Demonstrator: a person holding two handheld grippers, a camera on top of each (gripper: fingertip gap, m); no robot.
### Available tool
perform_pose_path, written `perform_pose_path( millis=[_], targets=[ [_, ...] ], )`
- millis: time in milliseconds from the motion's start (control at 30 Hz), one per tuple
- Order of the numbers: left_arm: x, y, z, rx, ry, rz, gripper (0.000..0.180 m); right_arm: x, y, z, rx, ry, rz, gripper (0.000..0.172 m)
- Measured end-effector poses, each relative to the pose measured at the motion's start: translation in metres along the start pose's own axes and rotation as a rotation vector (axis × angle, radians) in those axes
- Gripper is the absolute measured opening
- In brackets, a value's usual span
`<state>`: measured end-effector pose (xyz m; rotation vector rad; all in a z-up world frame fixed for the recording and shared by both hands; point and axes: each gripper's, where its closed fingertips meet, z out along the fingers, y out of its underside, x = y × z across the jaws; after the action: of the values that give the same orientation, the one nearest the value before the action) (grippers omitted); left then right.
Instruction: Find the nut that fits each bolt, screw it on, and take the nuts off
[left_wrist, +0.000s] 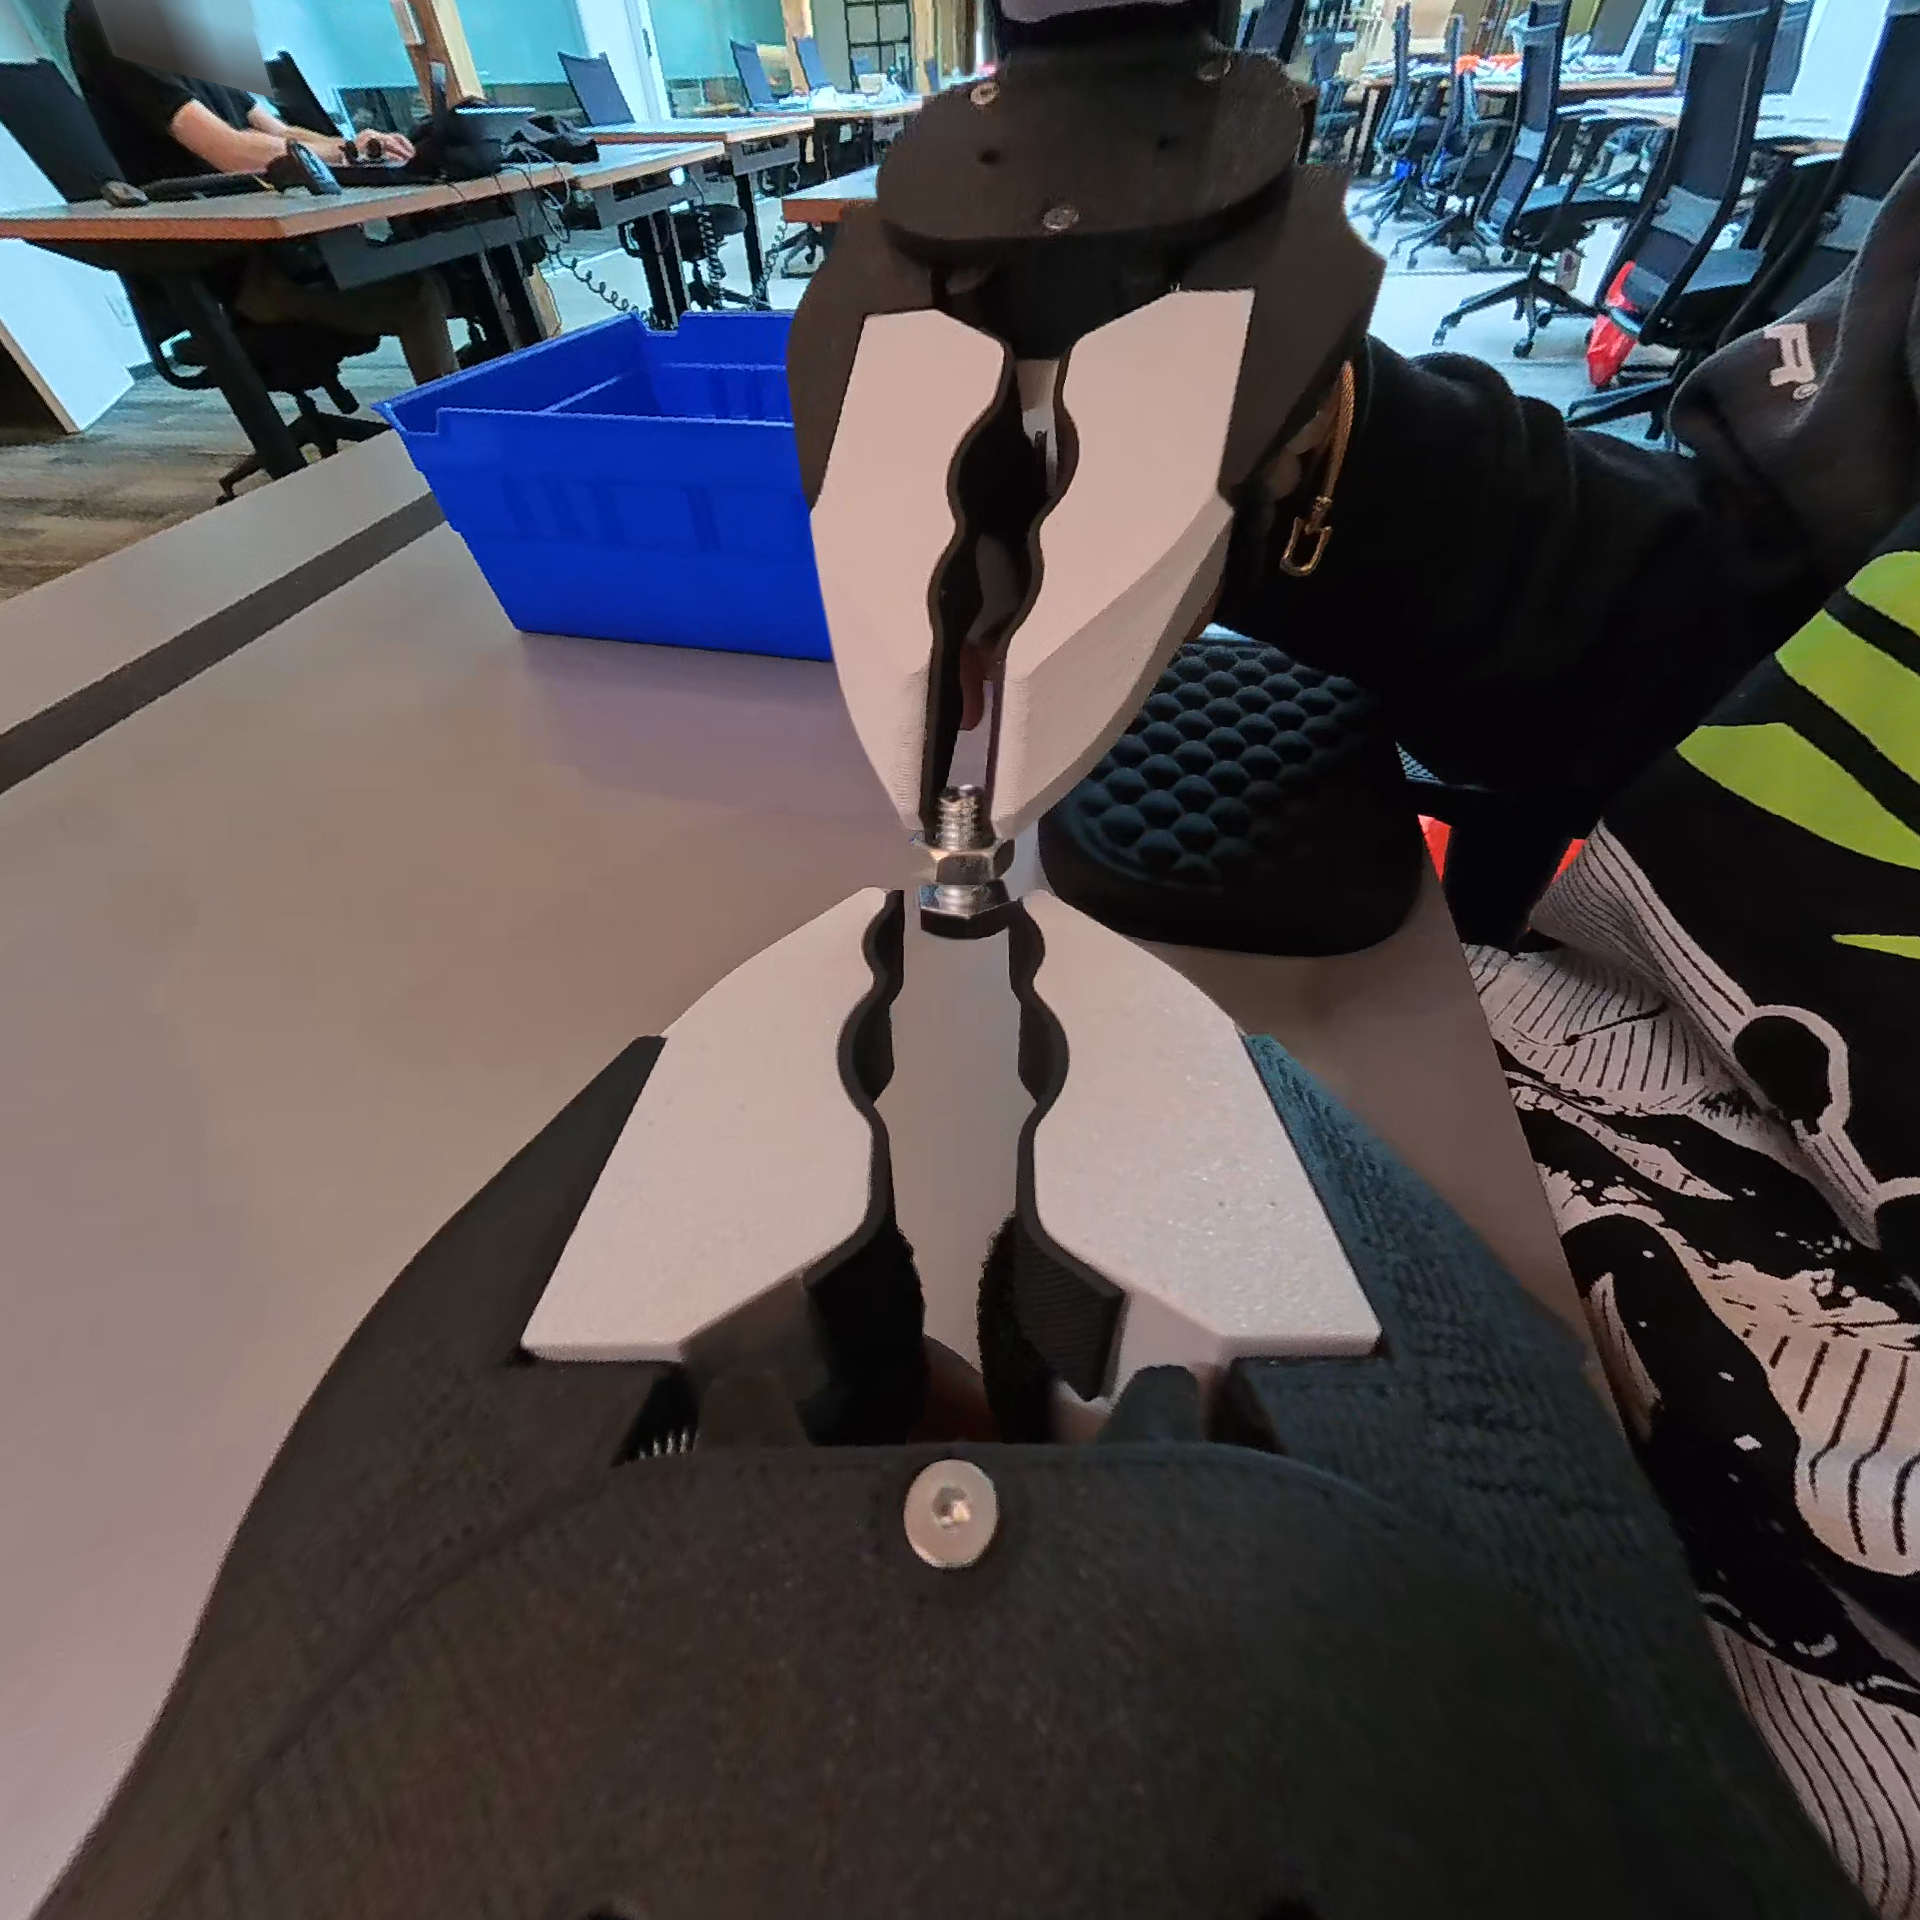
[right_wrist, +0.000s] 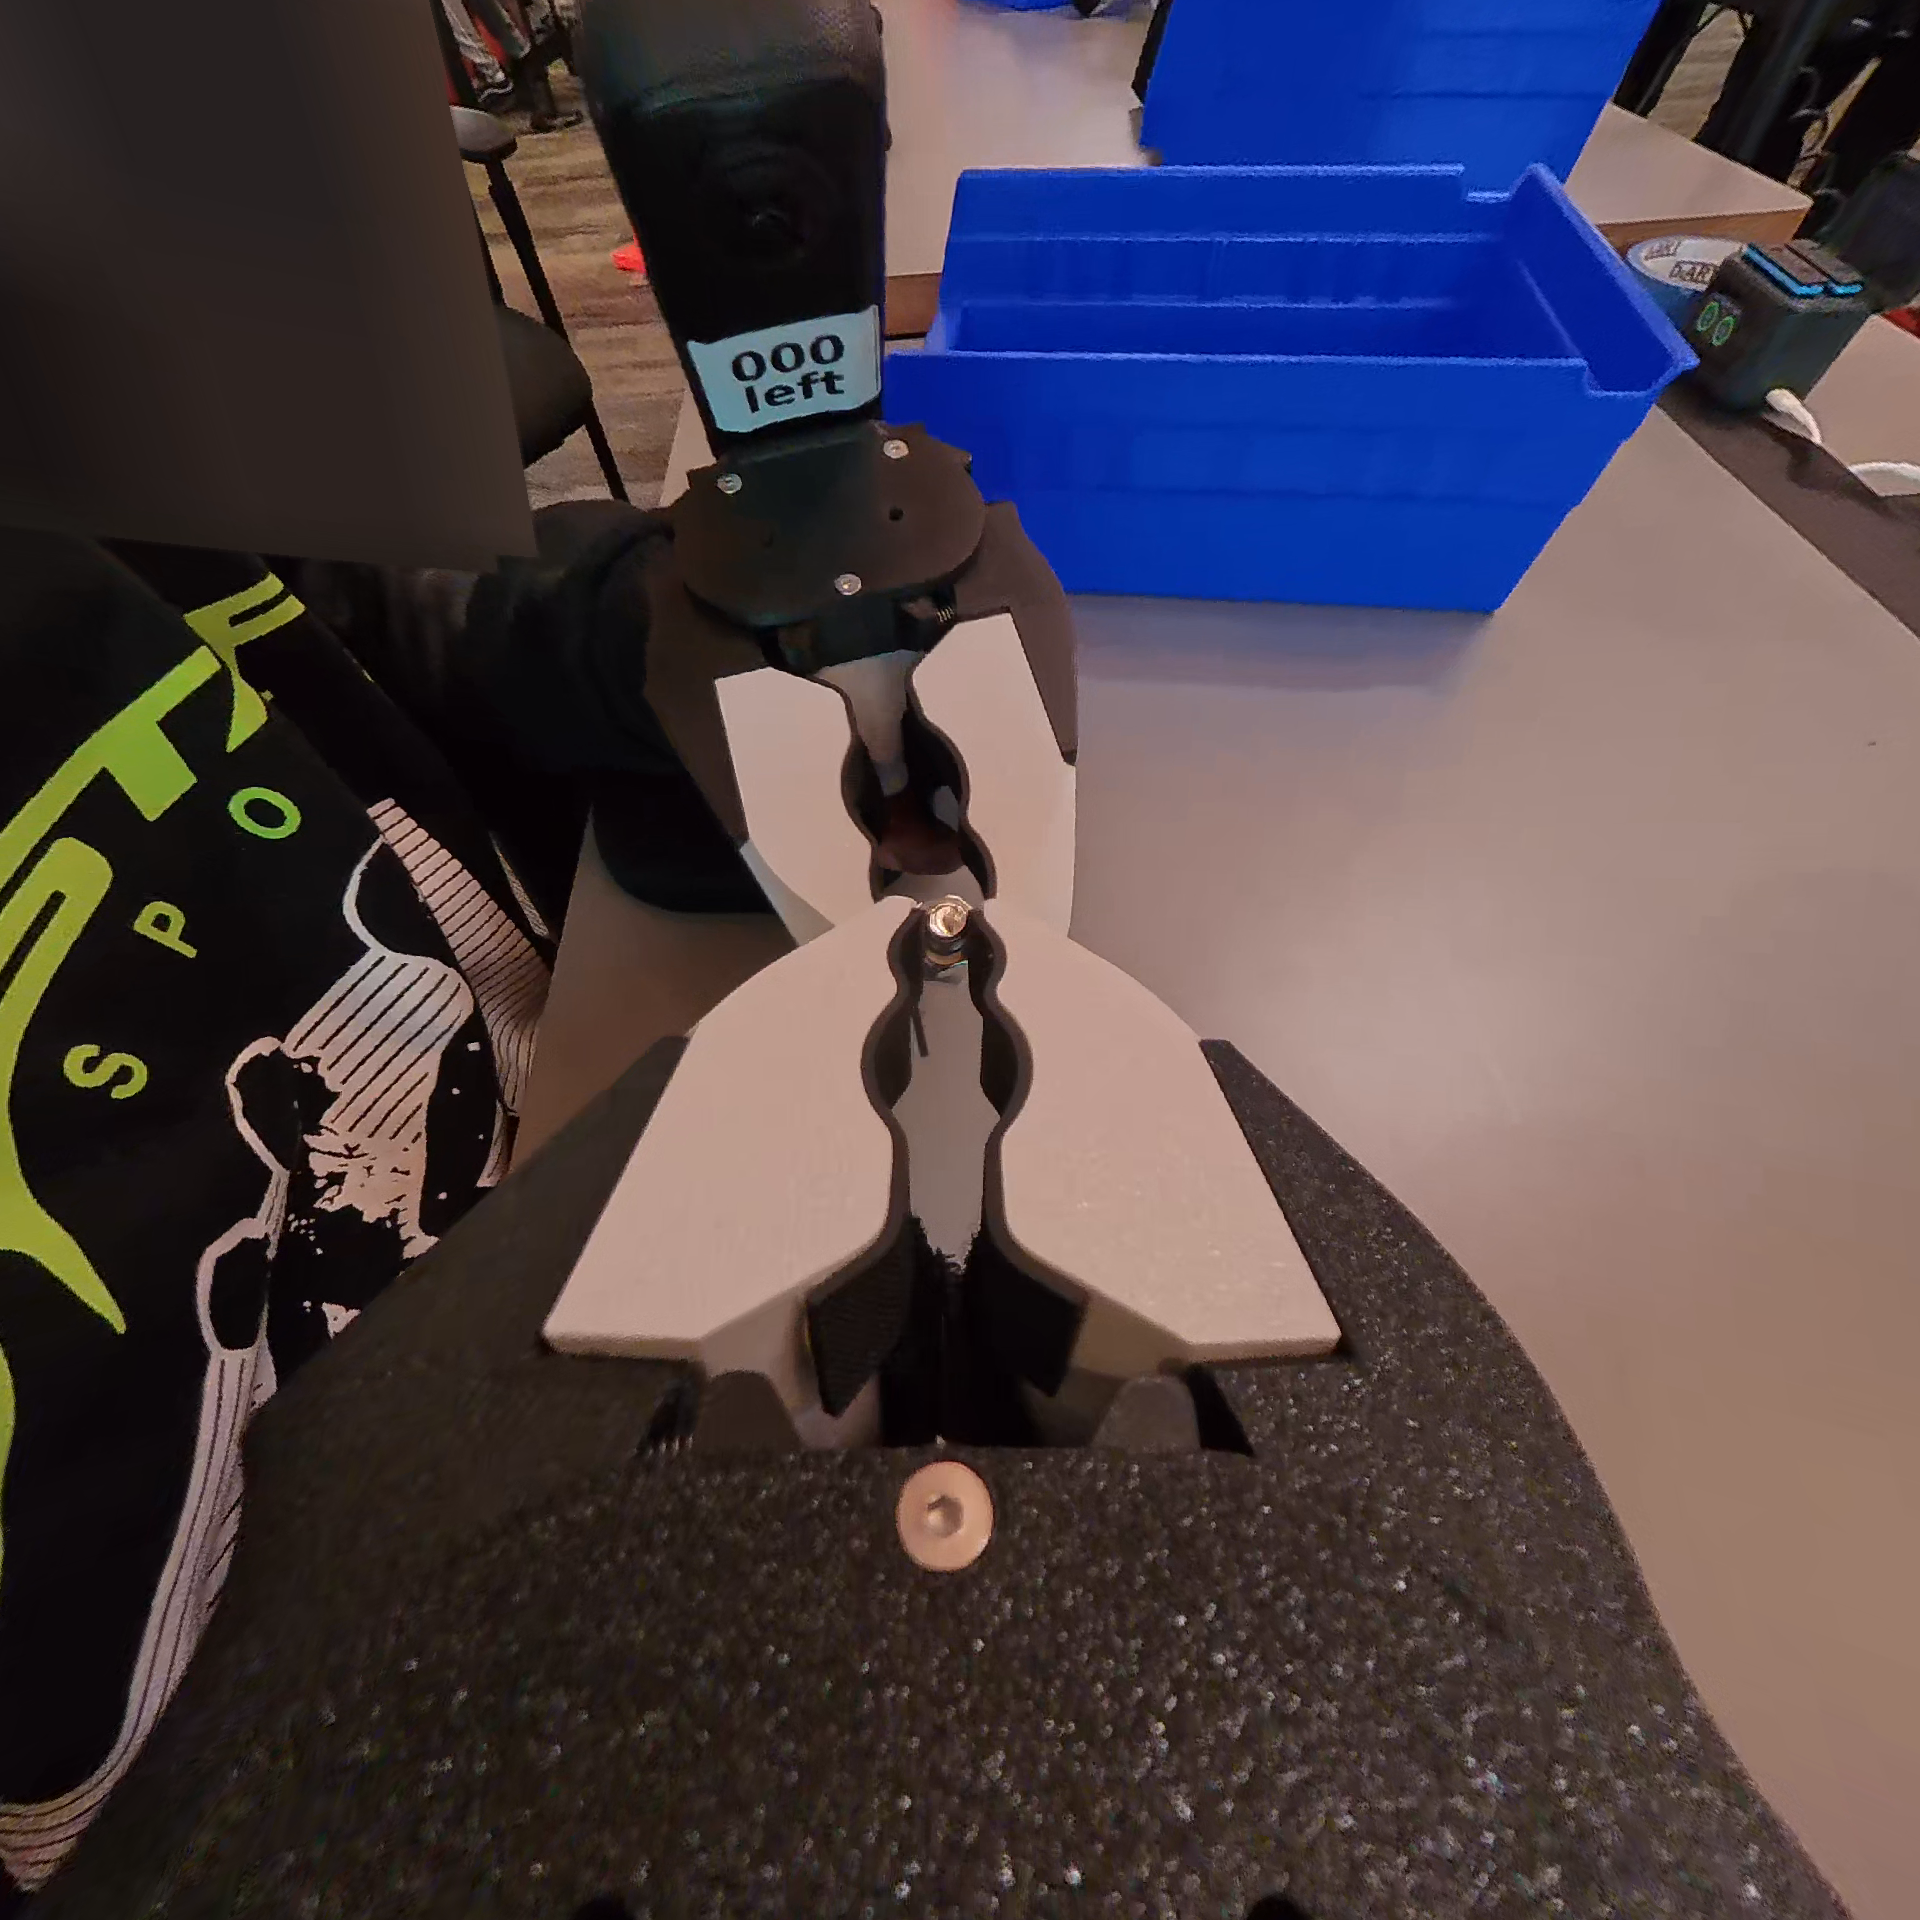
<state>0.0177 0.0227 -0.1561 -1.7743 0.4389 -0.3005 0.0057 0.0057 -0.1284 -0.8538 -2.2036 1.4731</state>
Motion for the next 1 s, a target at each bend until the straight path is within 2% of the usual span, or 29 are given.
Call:
perform_pose_path(
  millis=[233,300,400,500,733,900,933,967,1000],
  targets=[
    [0.000,-0.007,-0.003,0.050,0.001,-0.010,0.015,0.001,-0.007,-0.001,0.049,0.014,-0.006,0.008],
    [-0.002,-0.016,-0.007,0.122,0.004,-0.053,0.015,0.000,-0.019,-0.003,0.159,0.025,0.003,0.020],
    [0.001,-0.028,-0.013,0.215,0.045,-0.111,0.015,-0.001,-0.031,-0.004,0.322,0.053,0.048,0.047],
    [0.006,-0.032,-0.013,0.244,0.080,-0.118,0.015,0.000,-0.031,0.005,0.378,0.088,0.077,0.051],
    [0.011,-0.032,-0.013,0.252,0.103,-0.100,0.015,0.002,-0.028,0.015,0.344,0.102,0.098,0.050],
    [0.008,-0.035,-0.017,0.280,0.097,-0.110,0.015,0.007,-0.024,-0.001,0.360,0.112,0.120,0.047],
    [0.007,-0.035,-0.018,0.285,0.094,-0.113,0.015,0.009,-0.023,-0.006,0.366,0.126,0.124,0.040],
    [0.007,-0.036,-0.019,0.290,0.099,-0.114,0.015,0.015,-0.021,-0.014,0.379,0.163,0.136,0.024],
    [0.007,-0.036,-0.020,0.292,0.097,-0.115,0.015,0.021,-0.019,-0.021,0.397,0.197,0.145,0.017]
  ],
)
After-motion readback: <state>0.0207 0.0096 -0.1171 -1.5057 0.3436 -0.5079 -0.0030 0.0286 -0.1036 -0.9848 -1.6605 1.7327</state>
